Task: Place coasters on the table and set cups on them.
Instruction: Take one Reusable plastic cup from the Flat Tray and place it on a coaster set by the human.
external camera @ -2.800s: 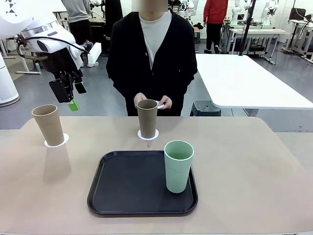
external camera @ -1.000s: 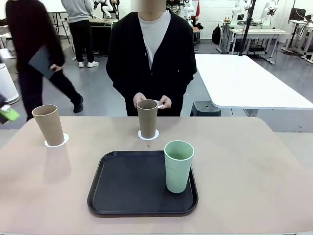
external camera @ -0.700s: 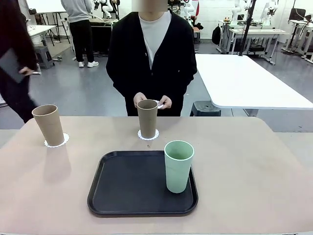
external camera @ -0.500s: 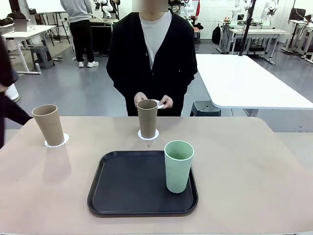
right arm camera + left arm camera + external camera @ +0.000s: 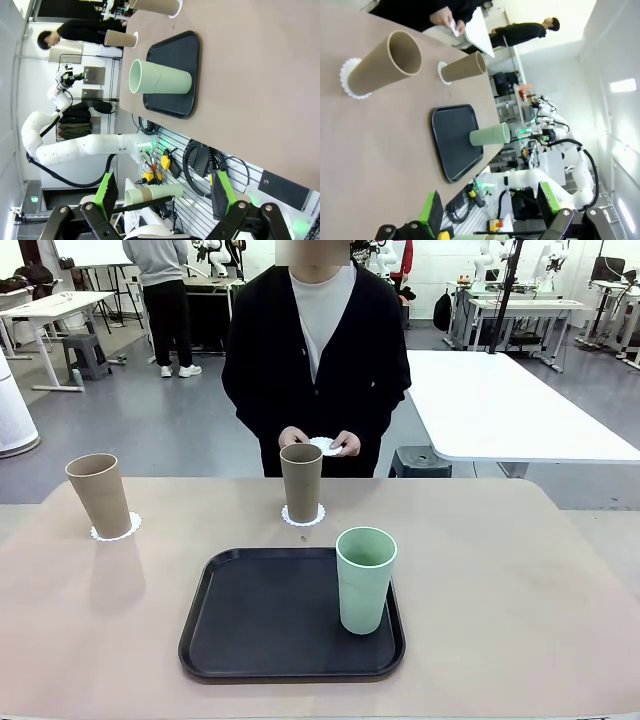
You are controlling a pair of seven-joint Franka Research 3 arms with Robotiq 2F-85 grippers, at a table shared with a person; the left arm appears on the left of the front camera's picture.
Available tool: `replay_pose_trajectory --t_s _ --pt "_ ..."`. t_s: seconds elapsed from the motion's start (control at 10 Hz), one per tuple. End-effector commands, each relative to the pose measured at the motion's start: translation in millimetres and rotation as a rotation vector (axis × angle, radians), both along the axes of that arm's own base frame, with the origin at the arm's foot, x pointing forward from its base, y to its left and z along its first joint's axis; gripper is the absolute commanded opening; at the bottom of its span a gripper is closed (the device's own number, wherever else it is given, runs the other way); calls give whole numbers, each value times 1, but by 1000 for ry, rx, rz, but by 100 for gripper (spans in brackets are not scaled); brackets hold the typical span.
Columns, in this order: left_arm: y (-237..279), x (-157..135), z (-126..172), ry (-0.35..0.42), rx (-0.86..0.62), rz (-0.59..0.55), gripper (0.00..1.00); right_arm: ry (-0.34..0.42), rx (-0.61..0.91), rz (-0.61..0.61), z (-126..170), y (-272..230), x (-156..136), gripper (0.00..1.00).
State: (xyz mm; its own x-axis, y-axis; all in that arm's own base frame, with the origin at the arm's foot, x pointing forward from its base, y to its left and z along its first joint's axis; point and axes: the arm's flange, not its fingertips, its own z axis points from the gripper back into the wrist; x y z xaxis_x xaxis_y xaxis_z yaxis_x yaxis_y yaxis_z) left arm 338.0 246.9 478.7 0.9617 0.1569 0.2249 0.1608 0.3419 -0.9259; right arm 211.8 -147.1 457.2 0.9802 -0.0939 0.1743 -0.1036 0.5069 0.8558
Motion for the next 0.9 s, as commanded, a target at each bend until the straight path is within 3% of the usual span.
replay_pose_trajectory --t_s 0.0,0.1,0.2,0.8 --pt "-7 0 11 10 45 -17 100 -23 21 3 -1 1 1 100" --pt "-15 -5 15 -20 90 -55 100 -23 21 3 -1 1 1 100" --pt "-4 3 4 0 14 -11 100 -23 21 3 -1 1 1 100" --pt "-4 3 4 0 14 -11 100 -23 21 3 -1 1 1 100"
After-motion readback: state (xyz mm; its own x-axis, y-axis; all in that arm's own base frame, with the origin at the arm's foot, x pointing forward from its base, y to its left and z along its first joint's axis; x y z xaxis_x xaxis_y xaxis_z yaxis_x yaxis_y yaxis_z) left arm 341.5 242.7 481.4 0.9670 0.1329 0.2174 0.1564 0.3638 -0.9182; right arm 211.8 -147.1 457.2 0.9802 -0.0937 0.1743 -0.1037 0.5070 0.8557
